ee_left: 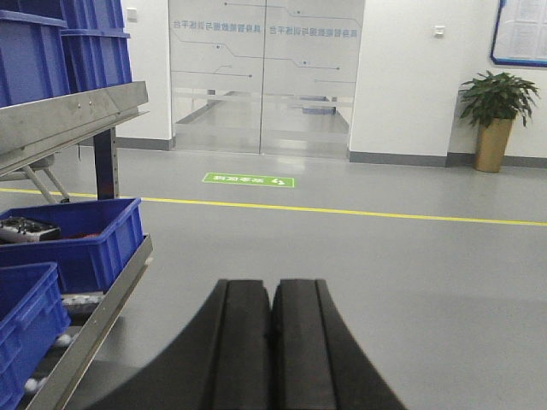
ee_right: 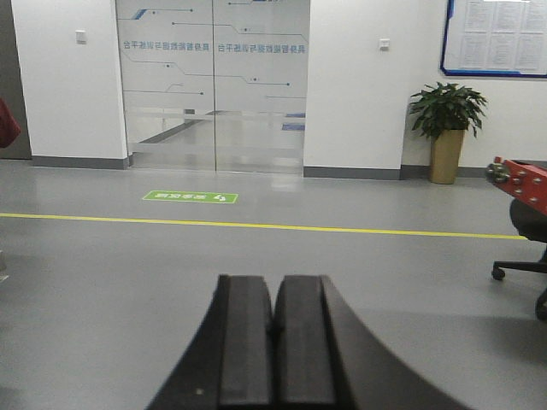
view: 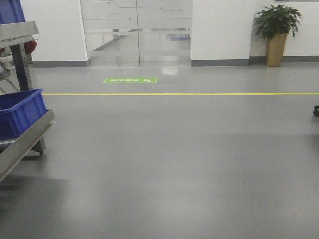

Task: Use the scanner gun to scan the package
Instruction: 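Drive the base forward and turn toward the dark-topped red table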

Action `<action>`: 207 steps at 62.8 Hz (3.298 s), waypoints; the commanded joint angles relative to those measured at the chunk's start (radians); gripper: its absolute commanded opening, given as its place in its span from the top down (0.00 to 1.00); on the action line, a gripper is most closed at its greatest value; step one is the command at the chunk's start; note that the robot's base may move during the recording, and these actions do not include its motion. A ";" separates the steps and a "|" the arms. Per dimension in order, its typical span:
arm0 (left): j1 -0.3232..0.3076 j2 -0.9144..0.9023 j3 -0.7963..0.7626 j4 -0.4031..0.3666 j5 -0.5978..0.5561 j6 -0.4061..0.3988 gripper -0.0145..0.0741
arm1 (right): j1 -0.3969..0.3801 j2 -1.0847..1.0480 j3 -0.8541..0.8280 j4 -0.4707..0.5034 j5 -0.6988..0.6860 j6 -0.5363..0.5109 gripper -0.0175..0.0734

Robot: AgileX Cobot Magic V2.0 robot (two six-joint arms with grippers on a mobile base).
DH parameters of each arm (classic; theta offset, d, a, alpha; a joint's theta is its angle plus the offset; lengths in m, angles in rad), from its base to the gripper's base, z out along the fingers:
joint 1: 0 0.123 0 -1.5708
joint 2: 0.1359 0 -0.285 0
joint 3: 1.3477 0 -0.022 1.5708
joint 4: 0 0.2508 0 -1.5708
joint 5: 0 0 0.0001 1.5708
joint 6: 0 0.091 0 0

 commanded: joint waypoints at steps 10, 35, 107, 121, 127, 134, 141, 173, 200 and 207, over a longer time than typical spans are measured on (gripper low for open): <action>-0.004 -0.004 -0.004 -0.005 -0.018 -0.007 0.96 | -0.001 -0.004 0.000 -0.006 -0.016 0.000 0.99; -0.004 -0.004 -0.004 -0.005 -0.018 -0.007 0.96 | 0.001 -0.004 0.000 -0.006 -0.016 0.000 0.99; -0.004 -0.004 -0.004 -0.005 -0.018 -0.007 0.96 | 0.001 -0.004 0.000 -0.006 -0.016 0.000 0.99; -0.004 -0.004 -0.004 -0.005 -0.018 -0.007 0.96 | 0.001 -0.004 0.000 -0.006 -0.016 0.000 0.99; -0.004 -0.004 -0.004 -0.005 -0.018 -0.007 0.96 | 0.001 -0.004 0.000 -0.006 -0.016 0.000 0.99; -0.004 -0.004 -0.004 -0.005 -0.018 -0.007 0.96 | 0.001 -0.004 0.000 -0.006 -0.016 0.000 0.99; -0.004 -0.004 -0.004 -0.005 -0.018 -0.007 0.96 | 0.001 -0.004 0.000 -0.006 -0.016 0.000 0.99; -0.004 -0.004 -0.004 -0.005 -0.018 -0.007 0.96 | 0.001 -0.004 0.000 -0.006 -0.016 0.000 0.99; -0.004 -0.004 -0.004 -0.005 -0.018 -0.007 0.96 | 0.001 -0.004 0.000 -0.006 -0.016 0.000 0.99; -0.004 -0.004 -0.004 -0.005 -0.018 -0.007 0.96 | 0.001 -0.004 0.000 -0.006 -0.016 0.000 0.99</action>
